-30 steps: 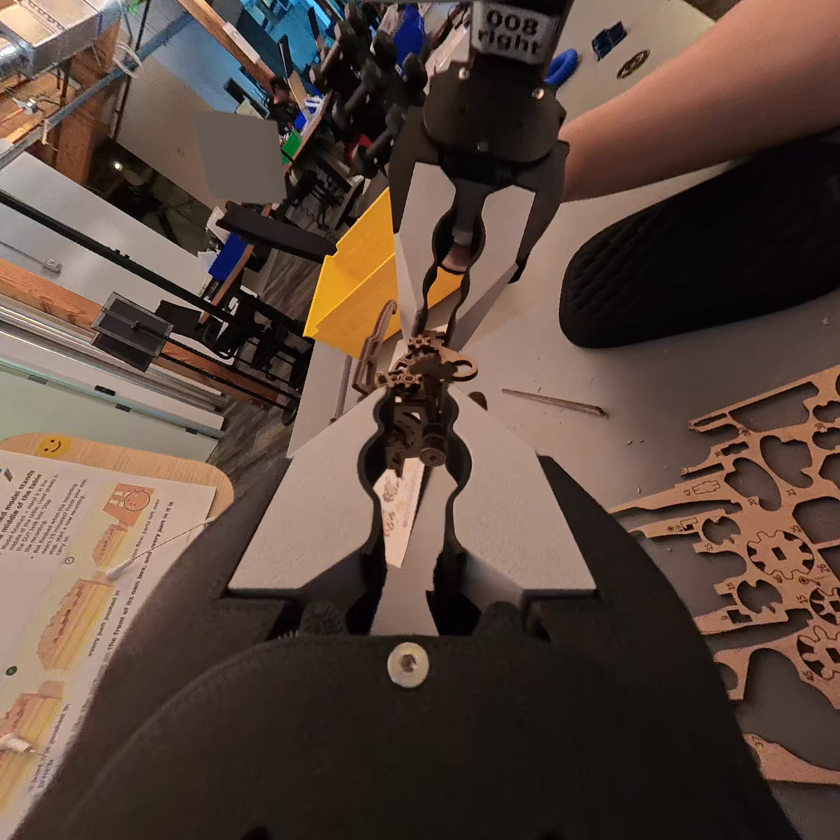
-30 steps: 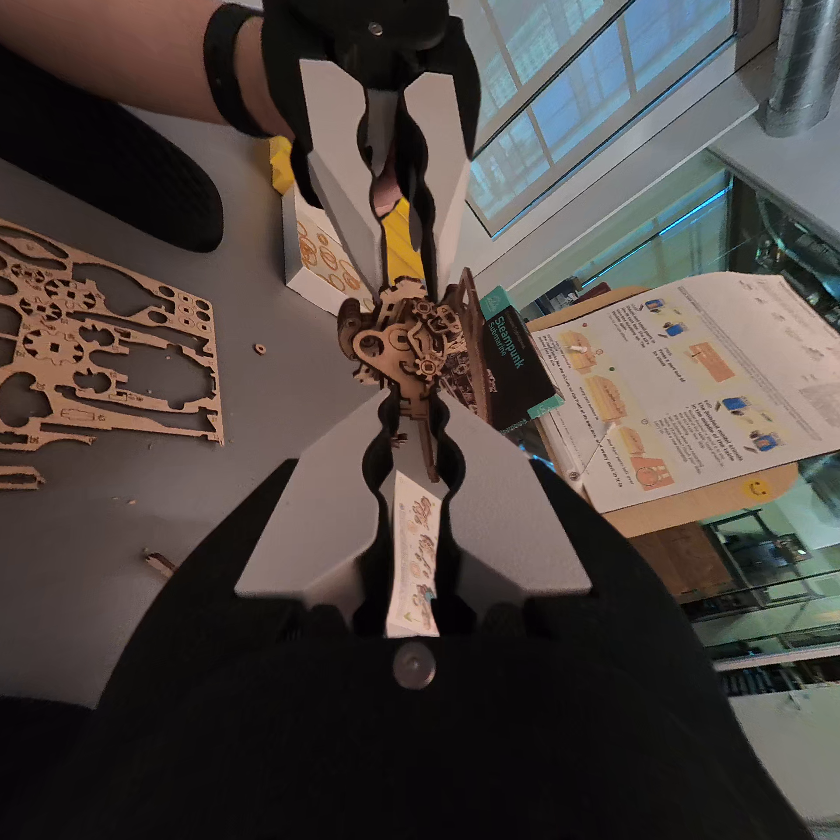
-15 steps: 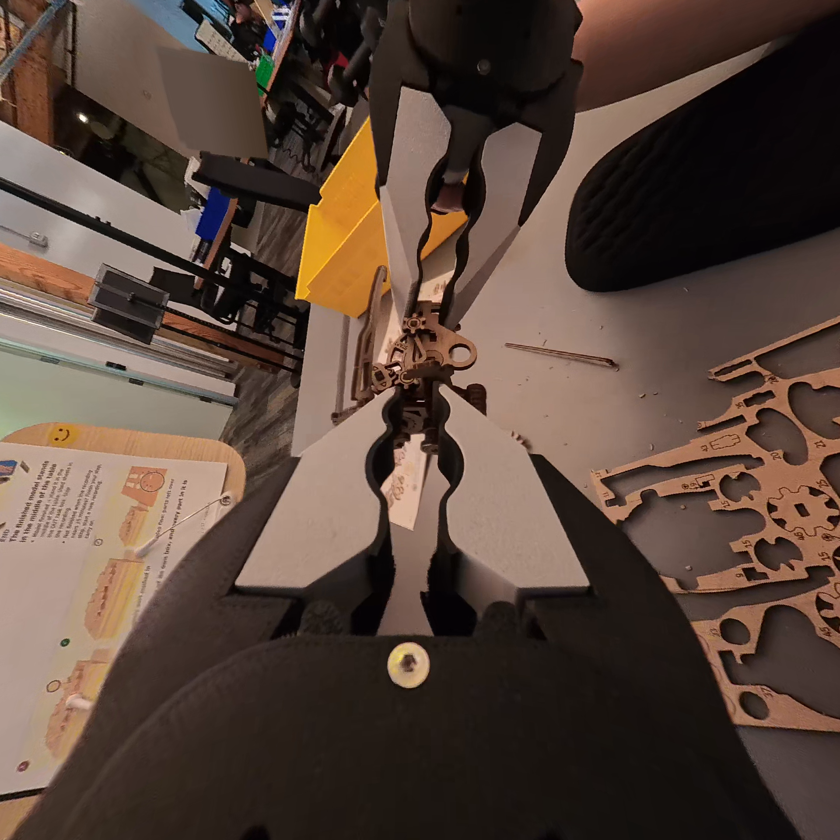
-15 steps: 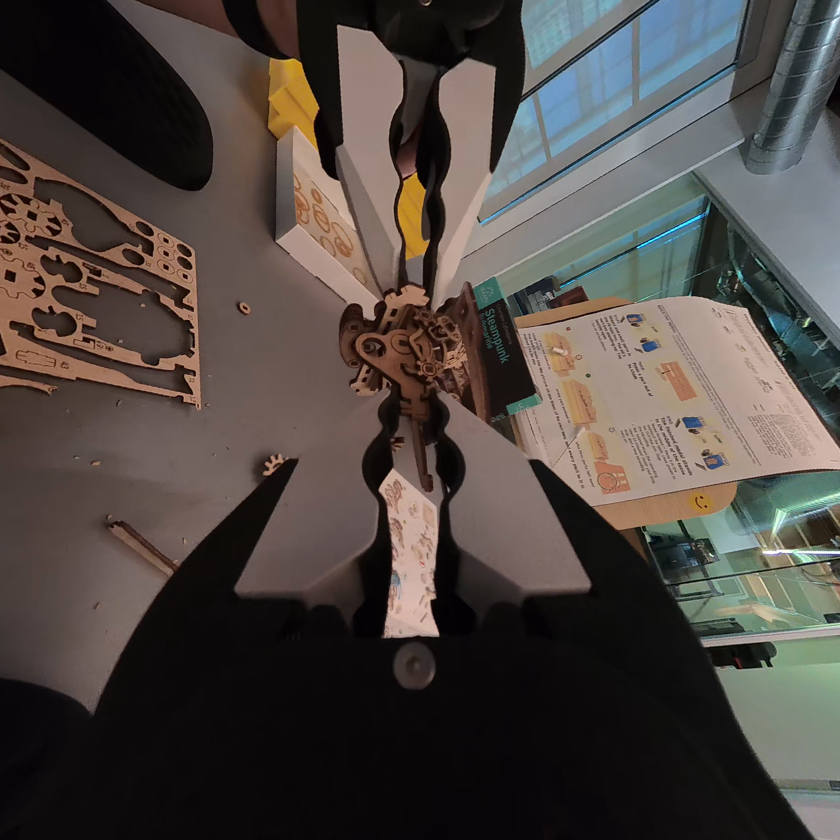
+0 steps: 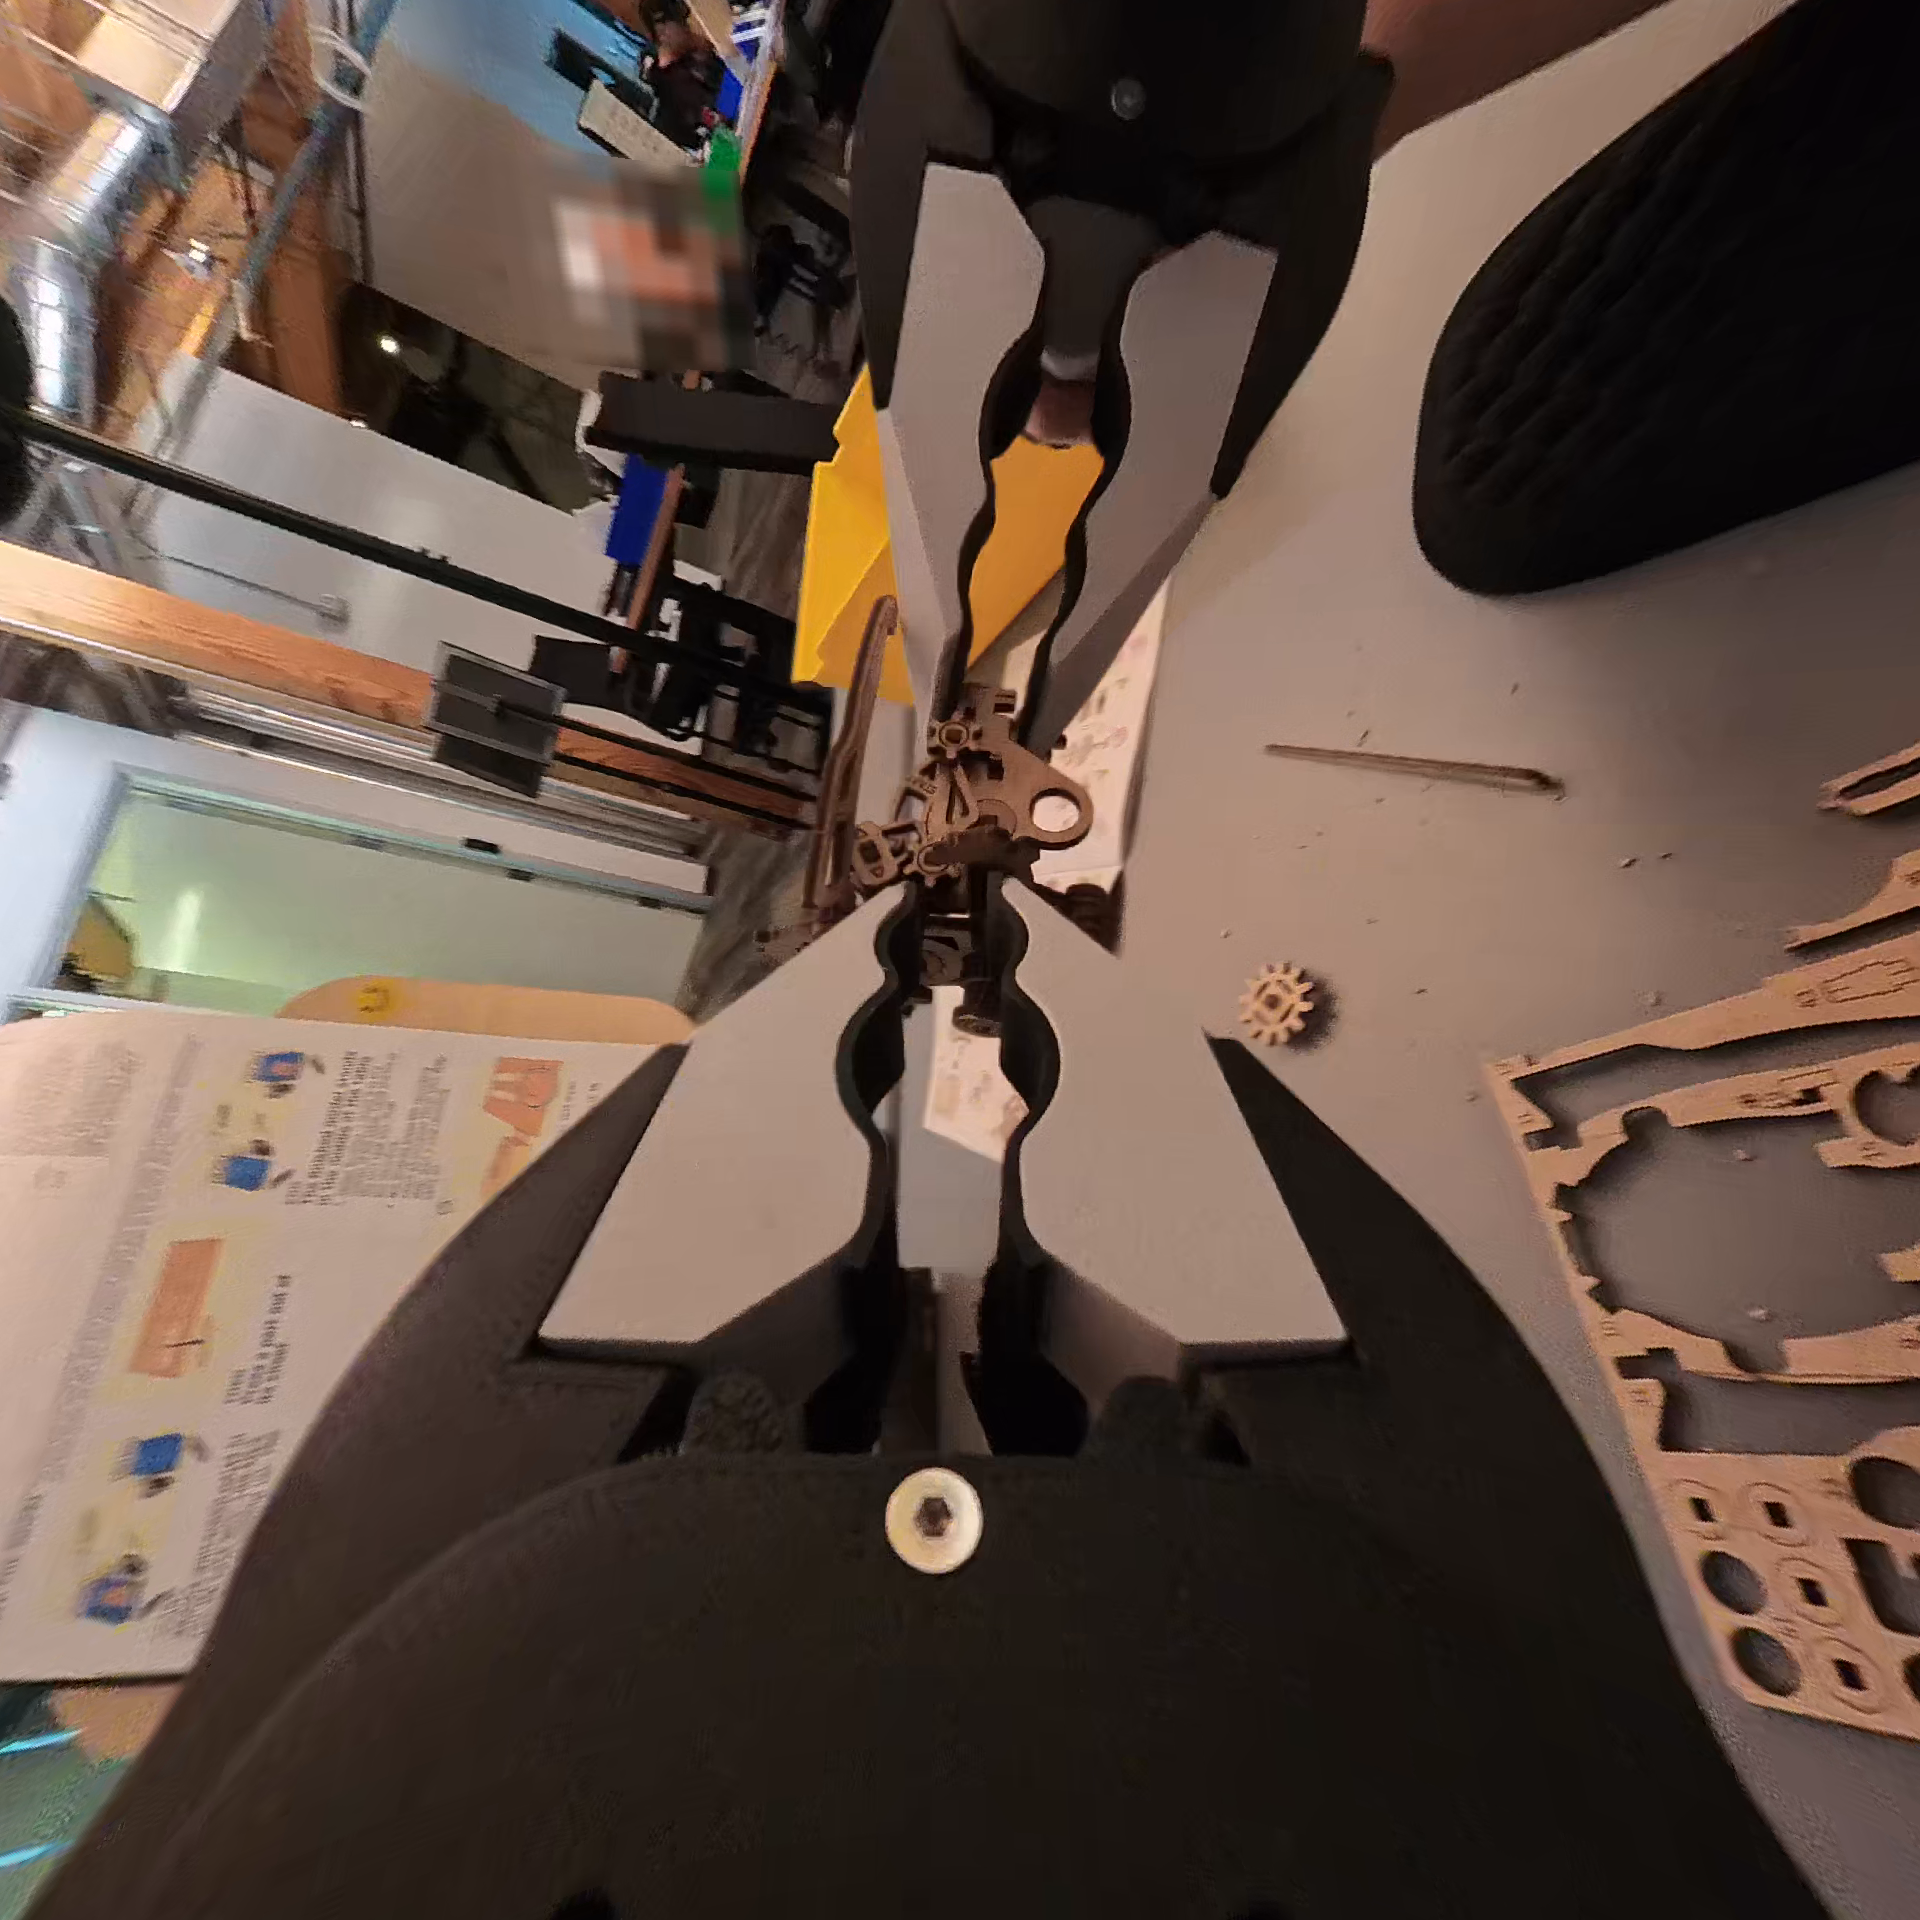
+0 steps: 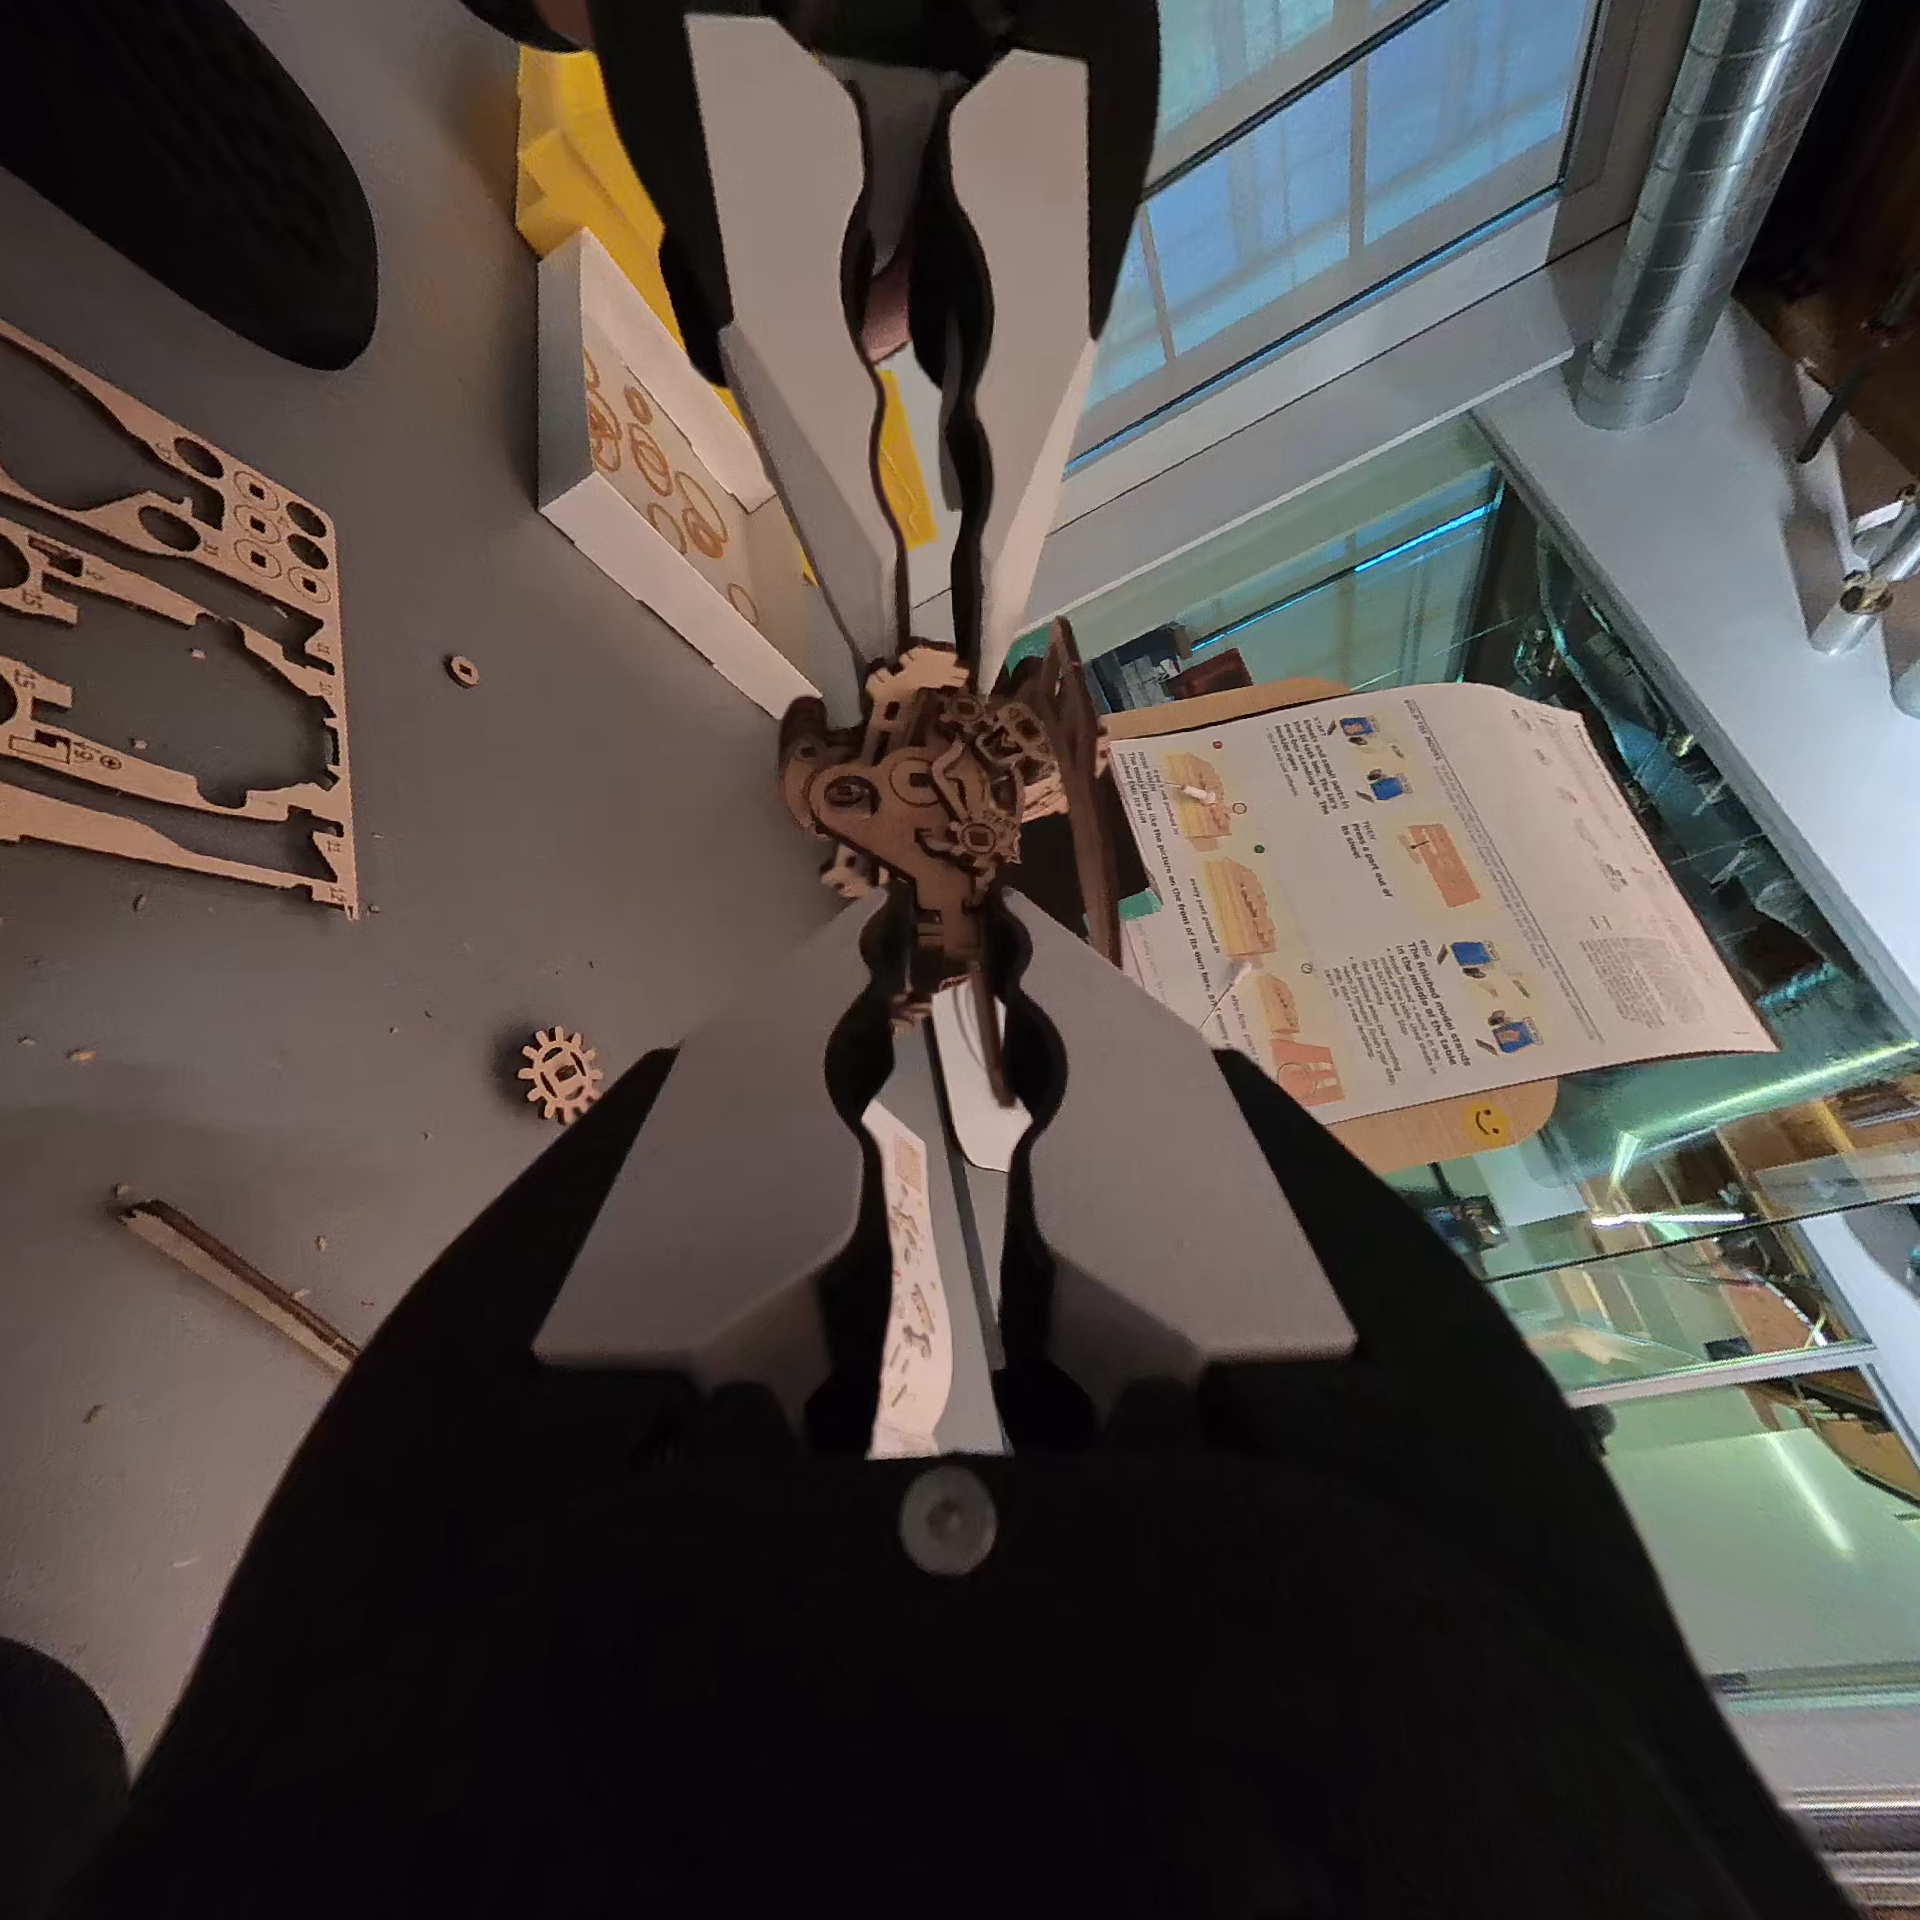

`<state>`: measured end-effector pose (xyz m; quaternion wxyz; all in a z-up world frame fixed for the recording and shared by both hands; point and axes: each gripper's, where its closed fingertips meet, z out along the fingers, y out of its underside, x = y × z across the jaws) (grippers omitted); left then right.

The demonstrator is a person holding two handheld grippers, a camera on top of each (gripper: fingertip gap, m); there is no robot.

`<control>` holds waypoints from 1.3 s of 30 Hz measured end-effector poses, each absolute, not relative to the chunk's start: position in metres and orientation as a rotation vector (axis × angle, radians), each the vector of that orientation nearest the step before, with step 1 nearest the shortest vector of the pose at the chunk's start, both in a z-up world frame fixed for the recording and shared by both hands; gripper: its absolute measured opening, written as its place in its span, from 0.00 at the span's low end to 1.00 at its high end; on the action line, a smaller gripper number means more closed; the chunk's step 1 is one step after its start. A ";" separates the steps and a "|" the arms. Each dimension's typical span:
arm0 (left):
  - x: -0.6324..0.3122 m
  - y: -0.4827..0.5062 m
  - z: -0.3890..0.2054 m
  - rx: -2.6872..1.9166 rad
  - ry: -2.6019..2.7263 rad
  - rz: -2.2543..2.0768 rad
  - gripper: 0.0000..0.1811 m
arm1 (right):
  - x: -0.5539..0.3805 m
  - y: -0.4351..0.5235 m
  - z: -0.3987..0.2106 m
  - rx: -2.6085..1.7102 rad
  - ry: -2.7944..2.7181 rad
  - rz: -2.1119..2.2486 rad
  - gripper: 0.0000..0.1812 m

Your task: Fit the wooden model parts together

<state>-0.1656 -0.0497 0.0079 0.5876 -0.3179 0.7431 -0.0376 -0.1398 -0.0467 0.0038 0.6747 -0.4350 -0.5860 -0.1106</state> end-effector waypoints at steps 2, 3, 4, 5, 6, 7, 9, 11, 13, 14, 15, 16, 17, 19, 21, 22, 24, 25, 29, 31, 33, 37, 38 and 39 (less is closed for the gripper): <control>-0.165 -0.046 0.009 -0.700 1.712 -0.014 0.05 | -0.137 -0.045 0.008 -0.987 -1.291 -0.244 0.08; -0.165 -0.045 0.010 -0.677 1.702 0.015 0.05 | -0.136 -0.045 0.007 -0.992 -1.294 -0.234 0.09; -0.164 -0.044 0.011 -0.657 1.688 0.043 0.05 | -0.135 -0.045 0.006 -1.004 -1.297 -0.227 0.09; -0.165 -0.042 0.012 -0.640 1.678 0.082 0.05 | -0.134 -0.045 0.006 -1.011 -1.296 -0.220 0.10; -0.165 -0.038 0.012 -0.623 1.673 0.134 0.05 | -0.134 -0.047 0.006 -1.017 -1.303 -0.195 0.12; -0.165 -0.035 0.010 -0.607 1.674 0.185 0.05 | -0.135 -0.050 0.006 -1.024 -1.307 -0.156 0.12; -0.164 -0.030 0.005 -0.611 1.678 0.233 0.05 | -0.137 -0.057 0.012 -1.023 -1.291 -0.072 0.12; -0.163 -0.028 0.005 -0.628 1.664 0.245 0.05 | -0.140 -0.066 0.022 -1.005 -1.261 -0.006 0.12; -0.163 -0.027 0.010 -0.634 1.633 0.236 0.05 | -0.144 -0.073 0.029 -0.980 -1.256 0.002 0.12; -0.163 -0.027 0.010 -0.642 1.629 0.235 0.05 | -0.143 -0.071 0.031 -0.976 -1.244 -0.039 0.12; -0.163 -0.025 0.010 -0.648 1.630 0.248 0.05 | -0.142 -0.066 0.034 -0.975 -1.221 -0.093 0.15; -0.164 -0.024 0.010 -0.641 1.626 0.272 0.05 | -0.142 -0.061 0.034 -0.990 -1.209 -0.142 0.22; -0.163 -0.025 0.009 -0.626 1.628 0.294 0.05 | -0.143 -0.056 0.030 -1.014 -1.219 -0.186 0.30; -0.161 -0.027 0.001 -0.625 1.663 0.307 0.05 | -0.143 -0.044 0.020 -1.056 -1.247 -0.326 0.36; -0.158 -0.030 -0.006 -0.620 1.694 0.314 0.05 | -0.145 -0.038 0.006 -1.074 -1.305 -0.429 0.34; -0.158 -0.030 -0.010 -0.623 1.714 0.322 0.05 | -0.148 -0.036 0.001 -1.077 -1.325 -0.458 0.33; -0.157 -0.031 -0.016 -0.625 1.738 0.338 0.05 | -0.154 -0.036 -0.007 -1.093 -1.342 -0.443 0.30; -0.156 -0.032 -0.018 -0.622 1.750 0.343 0.05 | -0.156 -0.035 -0.009 -1.117 -1.334 -0.422 0.28; -0.154 -0.036 -0.024 -0.616 1.773 0.358 0.05 | -0.157 -0.029 -0.015 -1.209 -1.305 -0.382 0.24; -0.154 -0.038 -0.026 -0.621 1.784 0.356 0.05 | -0.157 -0.028 -0.019 -1.219 -1.316 -0.401 0.21; -0.154 -0.037 -0.028 -0.636 1.798 0.358 0.05 | -0.158 -0.026 -0.022 -1.220 -1.324 -0.419 0.20; -0.155 -0.038 -0.029 -0.647 1.808 0.353 0.05 | -0.159 -0.026 -0.024 -1.209 -1.331 -0.431 0.20; -0.155 -0.038 -0.029 -0.646 1.807 0.352 0.05 | -0.159 -0.026 -0.023 -1.200 -1.328 -0.427 0.20; -0.155 -0.038 -0.029 -0.649 1.812 0.350 0.05 | -0.160 -0.026 -0.023 -1.201 -1.327 -0.417 0.20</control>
